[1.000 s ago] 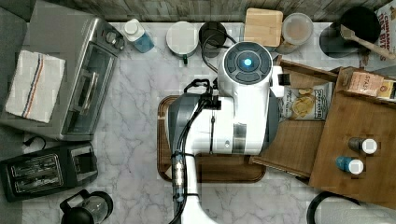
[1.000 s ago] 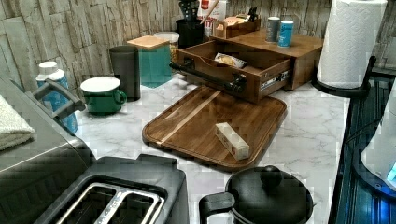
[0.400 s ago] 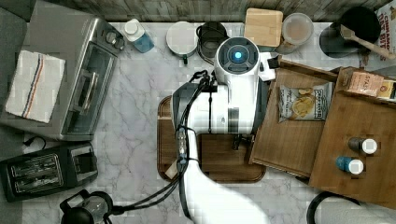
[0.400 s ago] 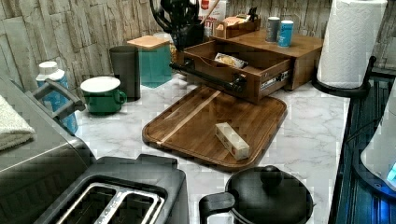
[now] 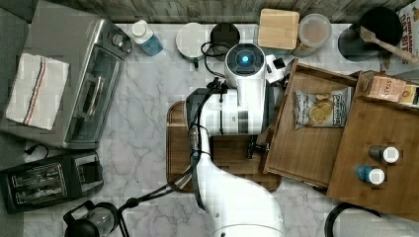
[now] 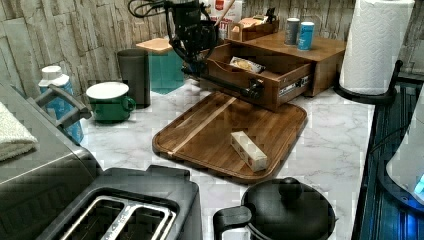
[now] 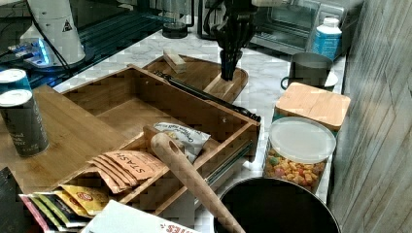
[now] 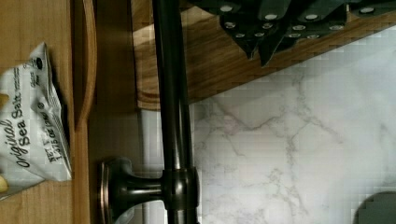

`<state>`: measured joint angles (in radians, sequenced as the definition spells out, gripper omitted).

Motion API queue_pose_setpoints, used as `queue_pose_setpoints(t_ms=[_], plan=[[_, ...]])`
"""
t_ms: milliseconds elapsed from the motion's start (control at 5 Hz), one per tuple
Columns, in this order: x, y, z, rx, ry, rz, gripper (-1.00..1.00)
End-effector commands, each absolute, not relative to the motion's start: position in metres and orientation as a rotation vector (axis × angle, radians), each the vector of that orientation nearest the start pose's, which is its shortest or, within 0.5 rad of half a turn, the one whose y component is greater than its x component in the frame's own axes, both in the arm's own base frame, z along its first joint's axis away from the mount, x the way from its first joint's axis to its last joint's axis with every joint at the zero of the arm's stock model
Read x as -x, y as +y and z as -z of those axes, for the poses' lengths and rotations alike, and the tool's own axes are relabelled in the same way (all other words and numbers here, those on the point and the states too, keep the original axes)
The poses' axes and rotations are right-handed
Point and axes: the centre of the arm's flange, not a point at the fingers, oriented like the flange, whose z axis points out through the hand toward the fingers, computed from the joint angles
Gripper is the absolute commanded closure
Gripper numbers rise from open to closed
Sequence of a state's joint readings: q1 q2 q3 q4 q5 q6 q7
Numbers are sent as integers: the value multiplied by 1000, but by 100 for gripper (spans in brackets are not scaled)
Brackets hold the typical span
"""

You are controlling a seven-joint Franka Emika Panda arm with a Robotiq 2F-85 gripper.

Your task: Close the drawer.

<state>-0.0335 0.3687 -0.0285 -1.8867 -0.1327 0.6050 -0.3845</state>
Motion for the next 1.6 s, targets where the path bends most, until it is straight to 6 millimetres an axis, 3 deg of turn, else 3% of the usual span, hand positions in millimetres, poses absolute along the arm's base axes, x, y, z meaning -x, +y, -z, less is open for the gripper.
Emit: queue_pose_setpoints(t_ms=[200, 600, 1600], plan=[[-651, -23, -348, 3348, 306, 147, 100], [-645, -31, -310, 3331, 333, 105, 100], [-624, -54, -249, 3251, 498, -87, 100]])
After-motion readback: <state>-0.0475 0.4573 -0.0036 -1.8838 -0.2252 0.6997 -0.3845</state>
